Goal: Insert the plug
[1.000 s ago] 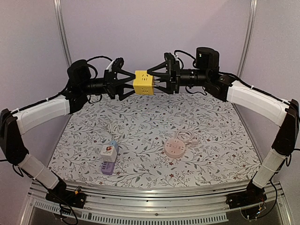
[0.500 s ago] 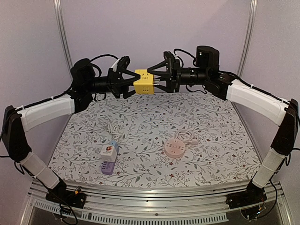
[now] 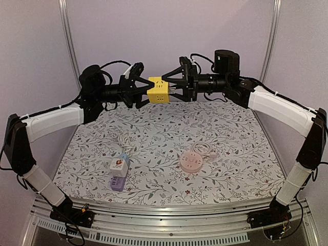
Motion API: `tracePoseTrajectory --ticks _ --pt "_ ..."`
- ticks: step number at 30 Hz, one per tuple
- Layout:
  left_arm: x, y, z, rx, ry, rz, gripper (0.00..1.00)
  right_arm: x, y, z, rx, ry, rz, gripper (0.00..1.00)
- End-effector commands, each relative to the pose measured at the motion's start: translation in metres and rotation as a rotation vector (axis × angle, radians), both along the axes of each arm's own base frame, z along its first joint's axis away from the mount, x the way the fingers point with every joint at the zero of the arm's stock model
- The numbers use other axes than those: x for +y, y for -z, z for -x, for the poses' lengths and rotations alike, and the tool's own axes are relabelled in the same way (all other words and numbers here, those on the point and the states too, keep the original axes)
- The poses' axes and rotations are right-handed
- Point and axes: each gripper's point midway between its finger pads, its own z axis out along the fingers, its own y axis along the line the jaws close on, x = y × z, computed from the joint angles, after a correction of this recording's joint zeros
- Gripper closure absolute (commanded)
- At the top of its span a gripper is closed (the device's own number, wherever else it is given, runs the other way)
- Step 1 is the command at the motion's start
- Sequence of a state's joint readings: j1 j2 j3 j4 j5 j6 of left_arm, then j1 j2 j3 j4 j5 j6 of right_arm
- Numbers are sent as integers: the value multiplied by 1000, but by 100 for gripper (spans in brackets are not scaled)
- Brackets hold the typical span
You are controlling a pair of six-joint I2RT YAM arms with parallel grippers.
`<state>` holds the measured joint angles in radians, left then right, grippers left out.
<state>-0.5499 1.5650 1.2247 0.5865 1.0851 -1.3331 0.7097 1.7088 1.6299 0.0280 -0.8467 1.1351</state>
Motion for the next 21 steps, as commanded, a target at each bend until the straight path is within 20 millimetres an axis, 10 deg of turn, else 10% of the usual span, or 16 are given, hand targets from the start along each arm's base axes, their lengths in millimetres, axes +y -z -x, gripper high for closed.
tracePoseTrajectory --ticks 1,7,21 --pt "-15 2 11 -15 44 5 100 -2 7 1 -40 49 86 39" --pt "-15 8 13 -2 53 -5 100 -23 30 -3 -81 131 234 3" --pt "-23 50 4 62 54 -111 100 -111 95 -22 -93 442 560 1"
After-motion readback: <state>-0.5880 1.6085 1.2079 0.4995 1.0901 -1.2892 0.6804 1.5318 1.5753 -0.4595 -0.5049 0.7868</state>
